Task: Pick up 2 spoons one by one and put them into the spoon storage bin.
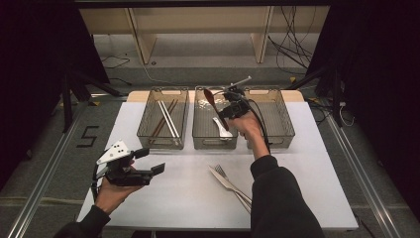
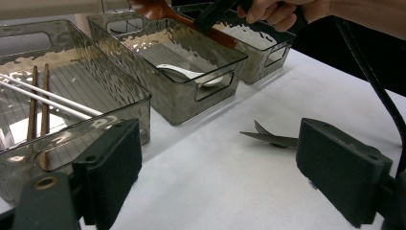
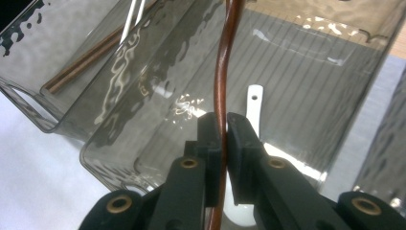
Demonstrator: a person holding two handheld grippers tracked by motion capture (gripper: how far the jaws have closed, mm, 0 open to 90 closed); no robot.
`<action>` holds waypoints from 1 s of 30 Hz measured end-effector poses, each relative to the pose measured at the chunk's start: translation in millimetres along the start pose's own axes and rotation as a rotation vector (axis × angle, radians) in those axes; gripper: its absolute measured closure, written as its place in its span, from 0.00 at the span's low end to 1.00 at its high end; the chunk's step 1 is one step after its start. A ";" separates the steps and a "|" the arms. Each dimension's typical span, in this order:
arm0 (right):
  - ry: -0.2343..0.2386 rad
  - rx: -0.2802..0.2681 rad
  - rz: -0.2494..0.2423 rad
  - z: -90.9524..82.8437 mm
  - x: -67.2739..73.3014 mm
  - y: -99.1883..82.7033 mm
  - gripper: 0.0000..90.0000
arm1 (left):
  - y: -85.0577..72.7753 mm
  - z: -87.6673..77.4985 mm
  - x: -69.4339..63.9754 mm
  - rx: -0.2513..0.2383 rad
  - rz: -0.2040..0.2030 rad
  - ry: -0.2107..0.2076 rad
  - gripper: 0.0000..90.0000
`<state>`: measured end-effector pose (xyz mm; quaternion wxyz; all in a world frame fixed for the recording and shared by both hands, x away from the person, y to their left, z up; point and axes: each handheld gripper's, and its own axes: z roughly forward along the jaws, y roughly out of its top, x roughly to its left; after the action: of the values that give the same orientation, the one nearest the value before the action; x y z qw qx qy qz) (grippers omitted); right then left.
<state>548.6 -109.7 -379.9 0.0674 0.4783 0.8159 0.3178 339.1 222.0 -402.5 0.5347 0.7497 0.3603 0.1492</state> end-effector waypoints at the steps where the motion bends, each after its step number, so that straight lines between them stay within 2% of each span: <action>1: -0.002 -0.003 0.004 1.3 0.9 0.1 0.94 | 0.0 0.0 -0.1 -0.001 -0.002 0.000 0.17; 2: -0.007 -0.008 0.006 2.4 1.2 0.2 0.93 | 0.0 -0.1 0.1 0.001 0.000 0.000 0.17; 5: 0.017 0.008 0.003 5.3 1.3 0.4 0.77 | -0.1 -0.4 0.2 0.000 -0.001 0.000 0.17; 10: 0.036 0.008 -0.006 -0.4 1.1 -0.9 0.71 | -0.2 -0.2 0.5 0.001 -0.001 -0.001 0.17; 18: 0.057 -0.005 -0.067 -20.7 10.6 -6.6 0.54 | -0.2 -0.1 0.1 0.003 -0.001 0.002 0.17; 23: 0.049 -0.011 -0.135 -38.4 20.8 -17.7 0.44 | -0.2 0.0 0.2 0.004 0.001 0.002 0.17; 30: 0.060 -0.012 -0.187 -60.7 31.4 -46.2 0.37 | -0.3 0.3 -0.1 0.004 0.000 0.005 0.17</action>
<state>472.6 -127.2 -352.8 0.0750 0.3899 0.8567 0.3291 339.1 221.7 -402.8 0.5323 0.7505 0.3618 0.1501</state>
